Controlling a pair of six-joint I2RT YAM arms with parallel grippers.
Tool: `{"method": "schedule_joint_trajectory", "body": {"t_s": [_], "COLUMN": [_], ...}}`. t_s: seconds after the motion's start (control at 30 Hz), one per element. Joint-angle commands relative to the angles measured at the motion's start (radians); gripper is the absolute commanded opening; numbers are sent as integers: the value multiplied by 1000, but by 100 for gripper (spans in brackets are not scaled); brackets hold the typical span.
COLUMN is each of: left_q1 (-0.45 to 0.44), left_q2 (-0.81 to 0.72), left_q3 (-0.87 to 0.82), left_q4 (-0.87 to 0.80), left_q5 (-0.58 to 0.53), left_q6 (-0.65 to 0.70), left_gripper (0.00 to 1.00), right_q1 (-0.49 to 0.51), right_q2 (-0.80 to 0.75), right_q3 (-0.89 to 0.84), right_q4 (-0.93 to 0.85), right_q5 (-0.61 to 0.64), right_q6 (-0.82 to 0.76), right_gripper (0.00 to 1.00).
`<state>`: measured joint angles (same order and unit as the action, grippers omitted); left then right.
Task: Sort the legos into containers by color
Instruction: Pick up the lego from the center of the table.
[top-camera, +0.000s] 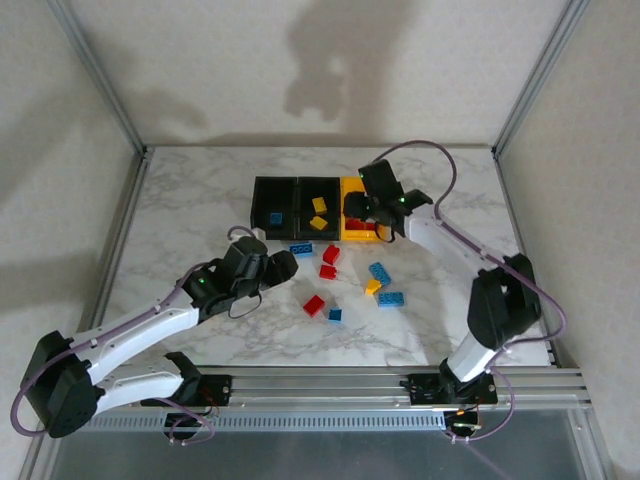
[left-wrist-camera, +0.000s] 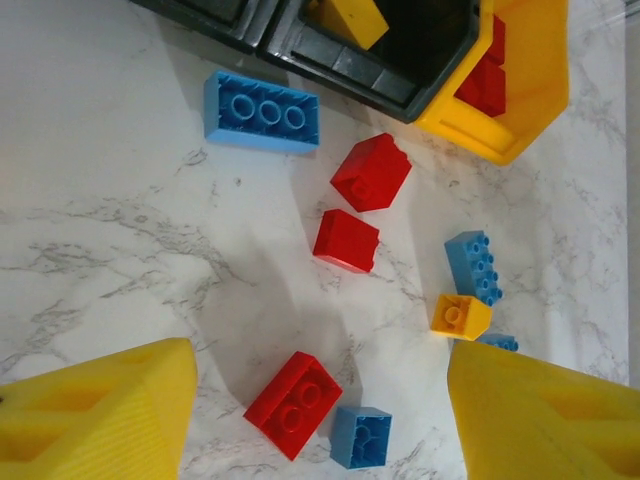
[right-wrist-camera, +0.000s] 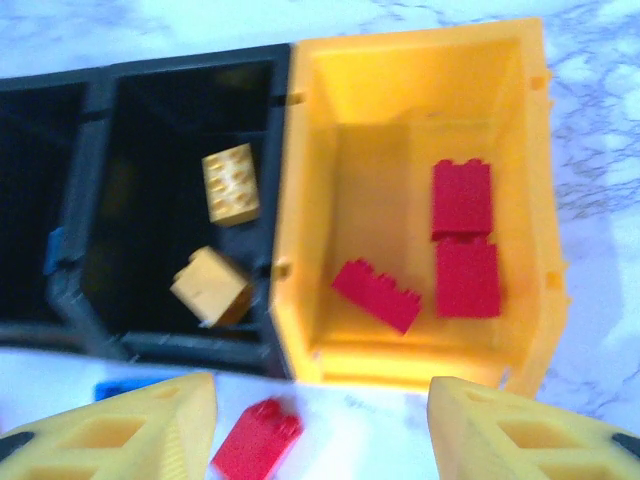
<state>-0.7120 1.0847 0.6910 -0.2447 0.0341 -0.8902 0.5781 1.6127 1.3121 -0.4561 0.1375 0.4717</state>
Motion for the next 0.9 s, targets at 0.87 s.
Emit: {"method": "schedule_joint_trajectory", "body": {"t_s": [0.87], "left_q1": [-7], "left_q2": [-192], "left_q3": [-178], "left_q4": [103], "left_q5": [146], "left_q6": [128], "left_gripper": [71], "right_q1": [250], "right_q2": [219], "right_q3": [-130], "right_q4": [173], "right_q5": [146], "right_q6": [372], "right_gripper": [67]}}
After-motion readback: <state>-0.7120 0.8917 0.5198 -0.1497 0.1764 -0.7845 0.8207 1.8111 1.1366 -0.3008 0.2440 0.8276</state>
